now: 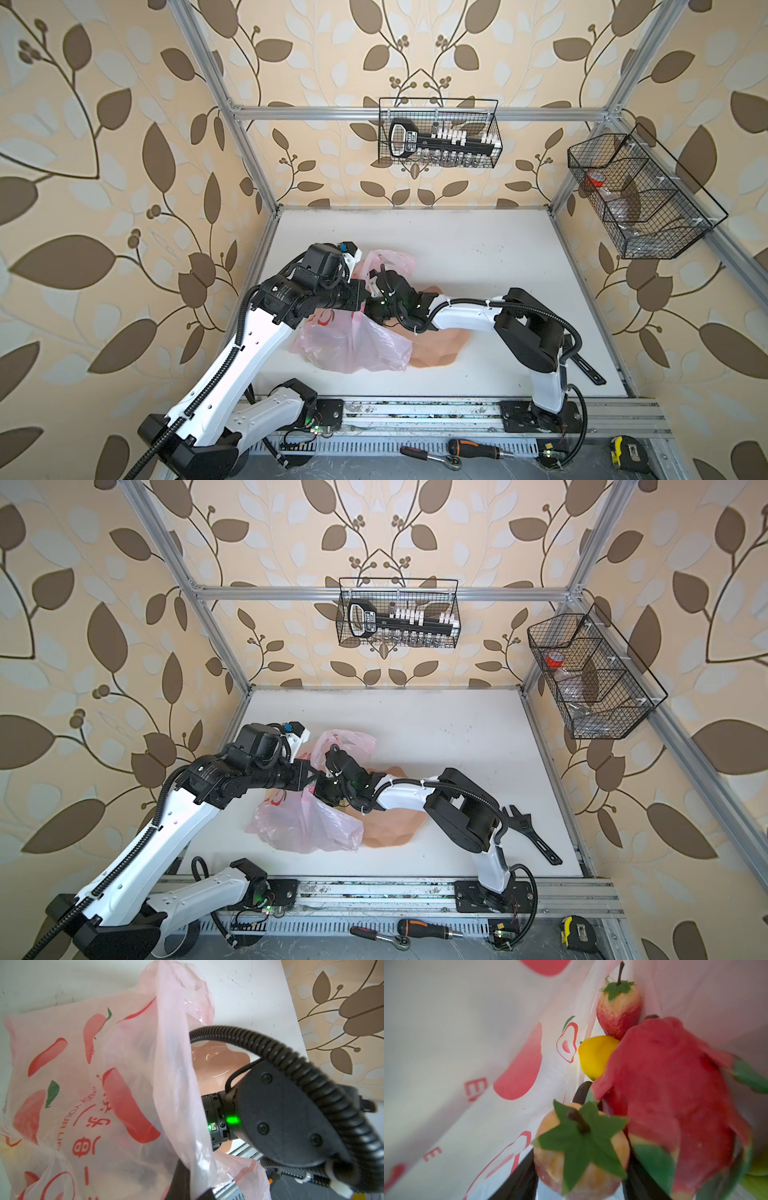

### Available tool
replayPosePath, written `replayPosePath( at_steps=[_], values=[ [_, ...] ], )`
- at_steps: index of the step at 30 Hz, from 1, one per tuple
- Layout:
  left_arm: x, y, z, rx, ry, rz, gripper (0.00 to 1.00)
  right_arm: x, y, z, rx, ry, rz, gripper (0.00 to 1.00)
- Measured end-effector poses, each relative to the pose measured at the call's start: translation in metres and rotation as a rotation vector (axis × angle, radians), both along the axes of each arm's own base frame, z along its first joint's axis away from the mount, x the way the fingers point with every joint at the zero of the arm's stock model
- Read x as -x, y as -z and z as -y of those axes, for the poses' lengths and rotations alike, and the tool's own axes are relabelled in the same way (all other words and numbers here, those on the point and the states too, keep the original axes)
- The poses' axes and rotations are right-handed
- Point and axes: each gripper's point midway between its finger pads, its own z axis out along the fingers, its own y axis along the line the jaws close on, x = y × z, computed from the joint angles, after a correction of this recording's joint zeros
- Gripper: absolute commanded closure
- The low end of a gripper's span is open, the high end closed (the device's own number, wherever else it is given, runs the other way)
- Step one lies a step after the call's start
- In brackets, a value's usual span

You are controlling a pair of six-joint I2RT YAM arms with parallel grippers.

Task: Place the fruits into the plastic bag
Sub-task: 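Carry the peach with the right gripper into the bag opening held by the left gripper, then open the right gripper to release the peach inside the bag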

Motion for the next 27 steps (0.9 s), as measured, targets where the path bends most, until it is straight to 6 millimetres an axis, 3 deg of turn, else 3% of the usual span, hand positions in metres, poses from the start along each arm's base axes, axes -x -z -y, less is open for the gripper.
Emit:
replayPosePath(
  at_steps=[8,27],
  values=[
    [0.001,-0.001,-0.001,0.001,-0.001,0.005,0.99,0.0,-0.005,0.005,0.023,-0.015,0.024,0.07],
    [0.001,-0.001,-0.003,-0.007,-0.009,0.009,0.99,-0.003,-0.005,0.034,0.138,-0.014,0.035,0.06]
  ],
)
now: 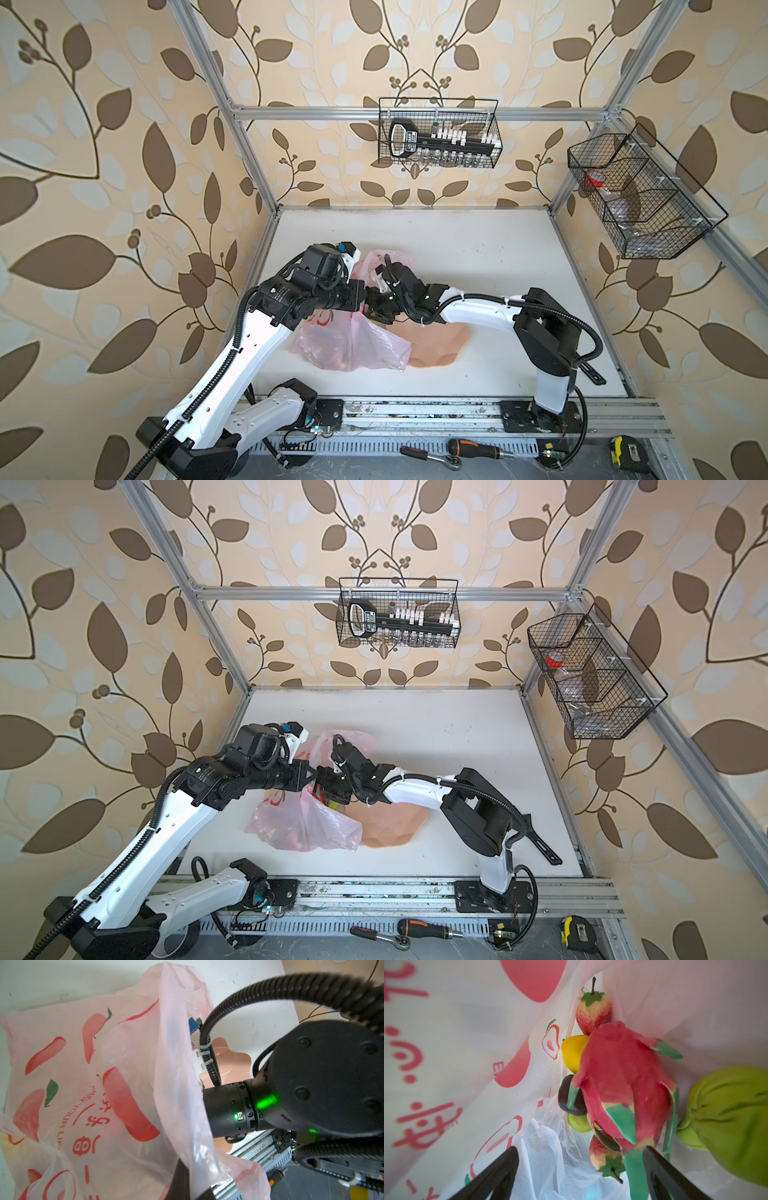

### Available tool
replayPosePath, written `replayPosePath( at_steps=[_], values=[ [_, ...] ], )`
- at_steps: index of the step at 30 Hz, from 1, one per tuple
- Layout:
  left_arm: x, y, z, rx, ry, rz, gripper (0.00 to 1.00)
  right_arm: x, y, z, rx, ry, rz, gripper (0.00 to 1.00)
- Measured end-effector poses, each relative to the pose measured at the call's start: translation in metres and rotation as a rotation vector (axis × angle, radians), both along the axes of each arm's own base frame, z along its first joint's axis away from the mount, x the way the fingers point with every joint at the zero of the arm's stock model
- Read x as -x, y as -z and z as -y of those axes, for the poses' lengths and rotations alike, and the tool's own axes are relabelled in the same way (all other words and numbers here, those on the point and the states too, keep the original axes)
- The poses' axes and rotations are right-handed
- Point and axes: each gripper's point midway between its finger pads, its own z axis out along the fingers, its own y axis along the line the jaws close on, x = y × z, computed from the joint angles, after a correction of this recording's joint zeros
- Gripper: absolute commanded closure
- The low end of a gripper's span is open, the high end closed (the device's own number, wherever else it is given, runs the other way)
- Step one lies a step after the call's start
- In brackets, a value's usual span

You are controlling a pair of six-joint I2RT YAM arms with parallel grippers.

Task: Place the fruits into the plastic bag
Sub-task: 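Open the right gripper to release the peach inside the bag, then withdraw the right gripper from the bag while the left gripper keeps holding the bag rim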

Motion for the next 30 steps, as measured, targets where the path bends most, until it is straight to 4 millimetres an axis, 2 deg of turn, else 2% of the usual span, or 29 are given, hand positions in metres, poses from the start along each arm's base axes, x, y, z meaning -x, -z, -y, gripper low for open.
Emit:
replayPosePath(
  at_steps=[5,11,13,17,19,22,25,27,30],
  values=[
    [0.0,0.0,-0.001,-0.003,-0.003,0.002,0.98,0.002,-0.009,0.003,-0.002,-0.005,0.012,0.06],
    [-0.001,-0.002,-0.003,-0.008,-0.013,0.018,0.89,0.007,-0.022,0.015,0.026,-0.022,0.044,0.05],
    [0.0,-0.004,-0.004,-0.007,-0.012,0.026,0.75,0.009,-0.027,0.022,0.046,-0.028,0.057,0.05],
    [-0.001,-0.006,-0.008,-0.015,-0.032,0.034,0.37,0.013,-0.041,0.042,0.091,-0.028,0.098,0.03],
    [-0.001,-0.01,-0.008,-0.011,-0.034,0.037,0.27,0.013,-0.049,0.053,0.107,-0.022,0.123,0.01],
    [-0.002,-0.023,-0.007,0.004,-0.033,0.062,0.18,0.017,-0.062,0.07,0.117,-0.022,0.166,0.0],
    [-0.004,-0.045,-0.006,0.019,-0.026,0.111,0.08,0.018,-0.072,0.084,0.134,-0.026,0.2,0.0],
    [-0.006,-0.067,-0.005,0.028,-0.015,0.165,0.03,0.02,-0.077,0.093,0.154,-0.033,0.225,0.0],
    [-0.009,-0.107,-0.002,0.059,0.015,0.264,0.02,0.023,-0.084,0.108,0.182,-0.044,0.257,0.0]
  ],
)
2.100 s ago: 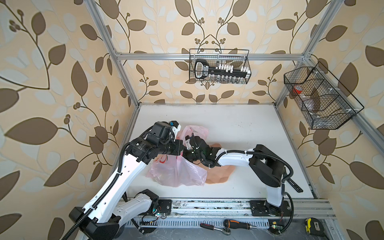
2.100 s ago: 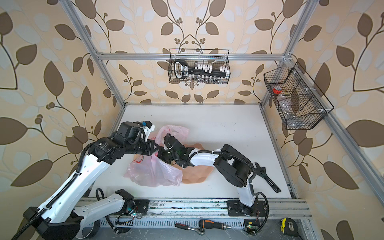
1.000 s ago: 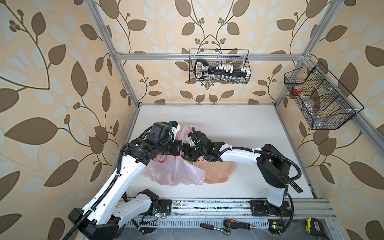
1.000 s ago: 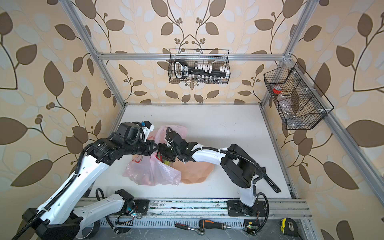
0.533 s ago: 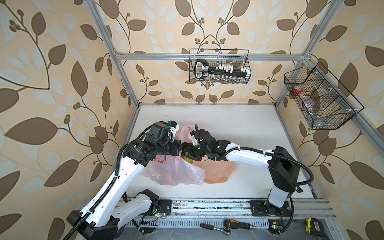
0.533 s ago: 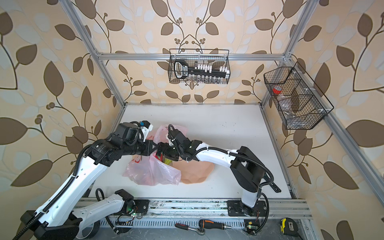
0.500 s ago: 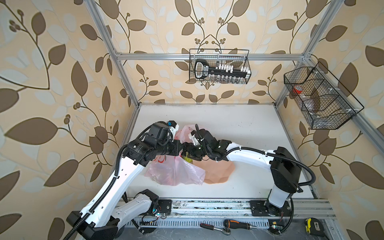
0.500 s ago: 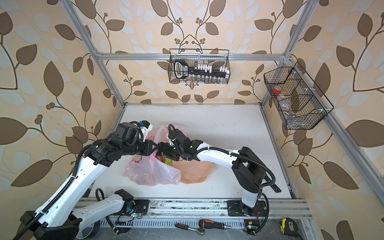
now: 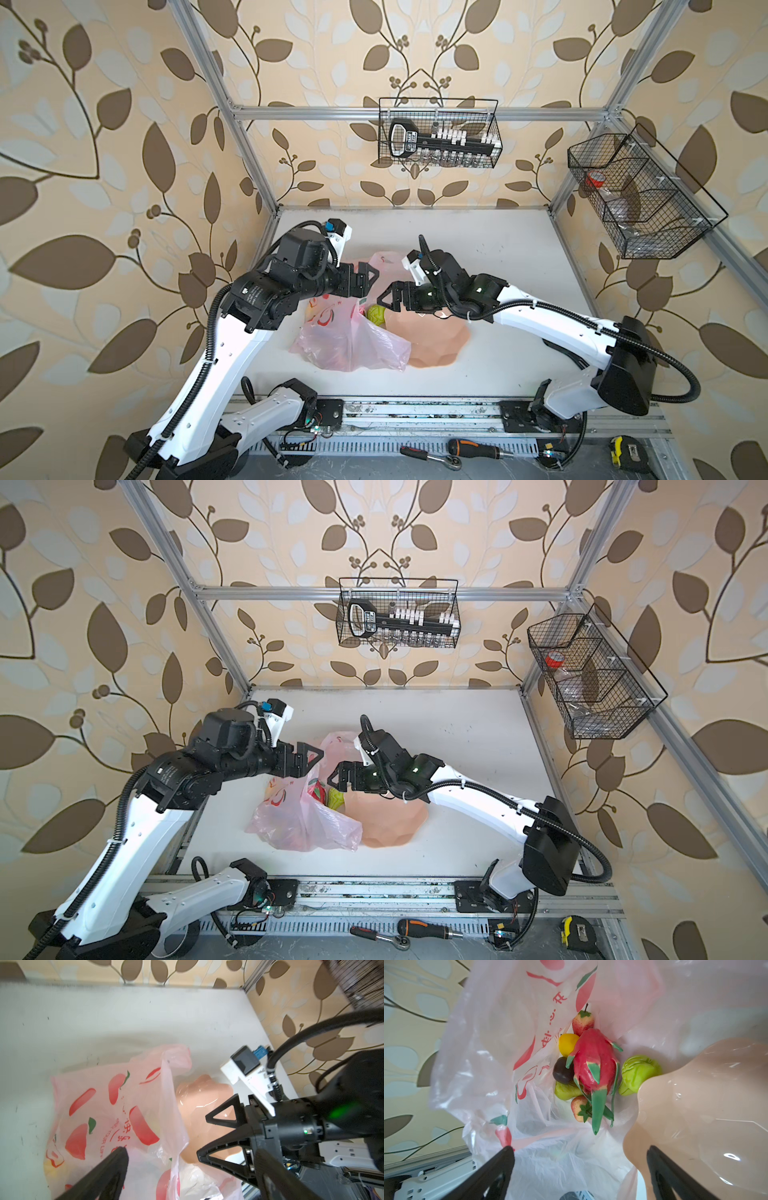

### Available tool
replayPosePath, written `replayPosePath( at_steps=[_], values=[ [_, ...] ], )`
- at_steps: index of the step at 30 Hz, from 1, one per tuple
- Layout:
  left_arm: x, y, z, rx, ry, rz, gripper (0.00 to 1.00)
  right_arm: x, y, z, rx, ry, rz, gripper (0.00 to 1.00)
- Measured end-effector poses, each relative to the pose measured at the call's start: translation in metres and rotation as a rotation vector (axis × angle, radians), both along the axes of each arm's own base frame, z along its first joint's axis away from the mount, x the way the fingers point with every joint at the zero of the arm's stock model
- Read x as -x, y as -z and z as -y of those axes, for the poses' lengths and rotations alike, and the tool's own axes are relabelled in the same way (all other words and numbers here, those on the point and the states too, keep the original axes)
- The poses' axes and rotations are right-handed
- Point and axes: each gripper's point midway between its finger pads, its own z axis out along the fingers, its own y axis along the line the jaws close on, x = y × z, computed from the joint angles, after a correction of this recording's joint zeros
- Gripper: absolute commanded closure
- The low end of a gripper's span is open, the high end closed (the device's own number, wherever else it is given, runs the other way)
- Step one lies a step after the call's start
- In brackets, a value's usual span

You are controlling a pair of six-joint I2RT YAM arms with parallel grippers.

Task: Place the fruits into the plastic bag
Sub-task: 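Withdraw the right gripper from the bag while the left gripper keeps holding the bag rim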

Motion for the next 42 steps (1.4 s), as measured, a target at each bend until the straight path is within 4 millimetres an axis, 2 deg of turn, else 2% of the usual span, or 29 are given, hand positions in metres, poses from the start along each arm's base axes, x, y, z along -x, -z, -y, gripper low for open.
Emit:
replayPosePath(
  at_steps=[3,5,7,13,19,23,26,30,35,39,42],
  values=[
    [0.005,-0.033,0.008,0.031,0.069,0.084,0.02,0.006,-0.01,0.017,0.022,-0.015,0.043,0.0],
    [0.009,-0.046,0.014,0.047,0.127,0.118,0.02,0.01,-0.016,0.03,0.032,-0.022,0.073,0.0],
    [0.014,-0.05,0.022,0.053,0.188,0.138,0.03,0.011,-0.021,0.046,0.039,-0.021,0.104,0.0],
    [0.03,-0.042,0.052,0.039,0.4,0.153,0.04,0.003,-0.016,0.102,0.096,0.031,0.155,0.0],
    [0.066,-0.027,0.087,-0.002,0.662,0.174,0.05,-0.009,0.002,0.144,0.15,0.07,0.137,0.0],
    [0.094,0.003,0.116,-0.086,0.861,0.119,0.05,-0.02,0.013,0.162,0.17,0.09,0.117,0.0],
    [0.109,0.038,0.132,-0.19,0.989,0.038,0.05,-0.027,0.021,0.162,0.177,0.071,0.104,0.0],
    [0.121,0.075,0.134,-0.316,1.091,-0.057,0.05,-0.035,0.037,0.152,0.184,0.011,0.09,0.0],
    [0.134,0.085,0.127,-0.377,1.157,-0.076,0.07,-0.053,0.046,0.135,0.175,-0.059,0.103,0.0],
    [0.142,0.095,0.122,-0.426,1.195,-0.087,0.09,-0.073,0.045,0.121,0.155,-0.097,0.143,0.0],
    [0.143,0.109,0.117,-0.471,1.204,-0.116,0.12,-0.09,0.042,0.109,0.134,-0.118,0.164,0.0]
  ],
)
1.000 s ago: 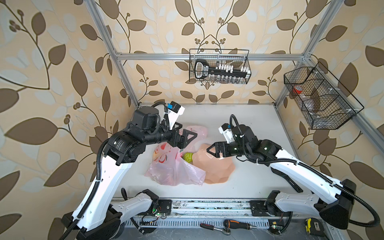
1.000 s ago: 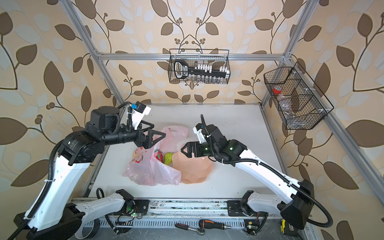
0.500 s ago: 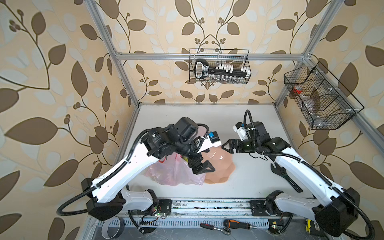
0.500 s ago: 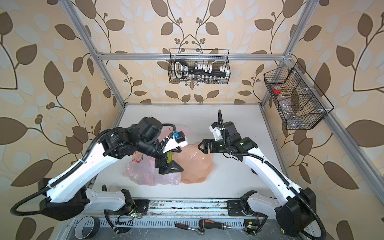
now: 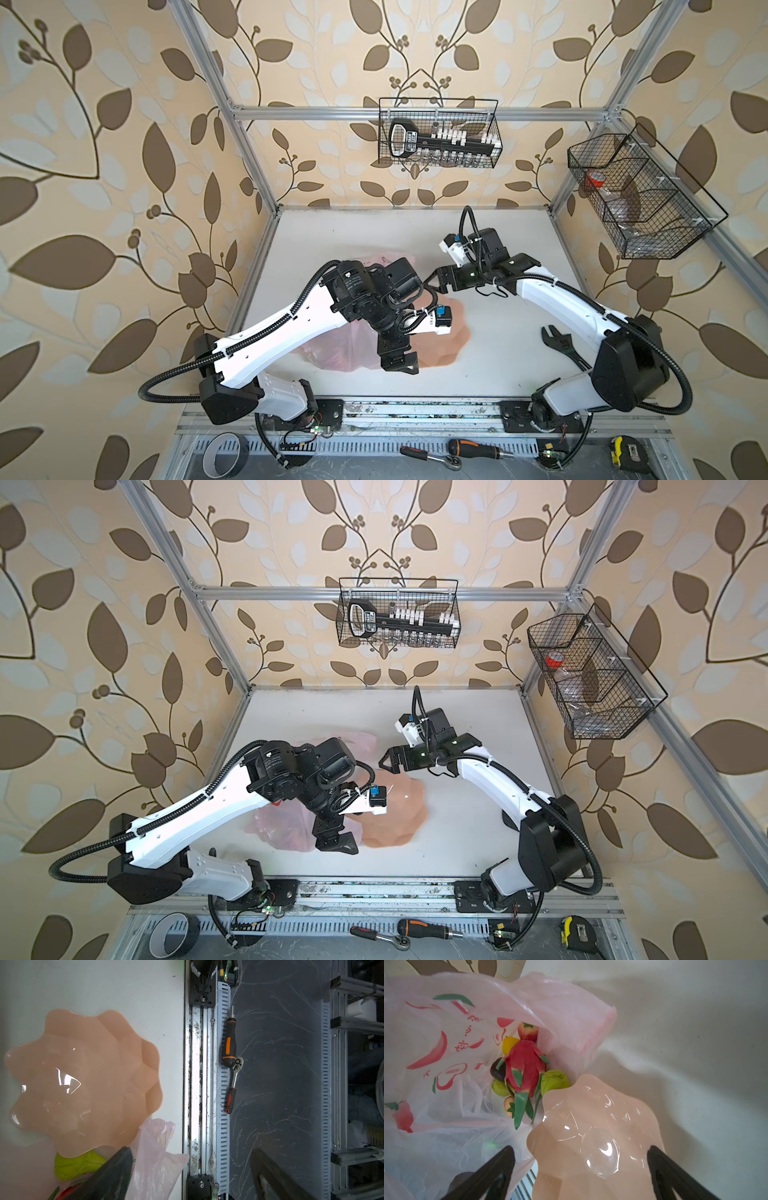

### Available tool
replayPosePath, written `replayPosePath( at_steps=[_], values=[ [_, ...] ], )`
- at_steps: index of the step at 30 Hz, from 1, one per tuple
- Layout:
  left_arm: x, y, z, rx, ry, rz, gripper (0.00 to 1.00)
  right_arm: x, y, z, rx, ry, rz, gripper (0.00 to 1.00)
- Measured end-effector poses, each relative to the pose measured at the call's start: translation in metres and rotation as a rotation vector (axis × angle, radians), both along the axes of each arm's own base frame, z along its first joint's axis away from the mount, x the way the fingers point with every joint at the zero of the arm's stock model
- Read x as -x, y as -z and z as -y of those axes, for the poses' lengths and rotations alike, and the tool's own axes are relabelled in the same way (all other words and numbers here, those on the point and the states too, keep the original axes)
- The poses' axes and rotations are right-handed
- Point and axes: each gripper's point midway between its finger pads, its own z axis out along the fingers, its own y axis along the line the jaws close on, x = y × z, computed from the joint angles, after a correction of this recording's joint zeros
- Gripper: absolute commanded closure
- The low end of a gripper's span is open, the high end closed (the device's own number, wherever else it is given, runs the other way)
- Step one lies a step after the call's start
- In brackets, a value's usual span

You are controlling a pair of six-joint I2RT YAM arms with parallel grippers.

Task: Place the fruits into the plastic bag
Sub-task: 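Withdraw the right gripper from the bag while the left gripper keeps holding the bag rim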

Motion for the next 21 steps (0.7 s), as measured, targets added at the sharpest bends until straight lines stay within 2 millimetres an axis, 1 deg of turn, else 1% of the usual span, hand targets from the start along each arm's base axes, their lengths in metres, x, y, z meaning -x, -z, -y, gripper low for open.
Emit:
replayPosePath(
  at_steps=[3,6,9,12,15,19,21],
  values=[
    [-0.001,0.02,-0.008,-0.06,0.007,0.004,0.13,-0.015,-0.002,-0.012,-0.027,-0.02,0.013,0.0],
    [-0.002,0.04,-0.014,-0.111,0.012,0.008,0.15,-0.026,-0.002,-0.02,-0.043,-0.039,0.036,0.0],
    [-0.004,0.052,-0.017,-0.133,0.021,0.022,0.18,-0.035,0.001,-0.025,-0.035,-0.072,0.051,0.0],
    [-0.006,0.058,-0.017,-0.139,0.027,0.032,0.2,-0.047,0.003,-0.032,-0.025,-0.108,0.077,0.0],
    [-0.009,0.059,-0.016,-0.137,0.037,0.052,0.23,-0.055,0.005,-0.037,-0.01,-0.149,0.105,0.0],
    [-0.01,0.059,-0.016,-0.136,0.044,0.06,0.28,-0.058,0.002,-0.045,0.019,-0.216,0.142,0.0],
    [-0.01,0.06,-0.016,-0.136,0.049,0.061,0.33,-0.056,0.0,-0.05,0.03,-0.252,0.163,0.0]
  ],
)
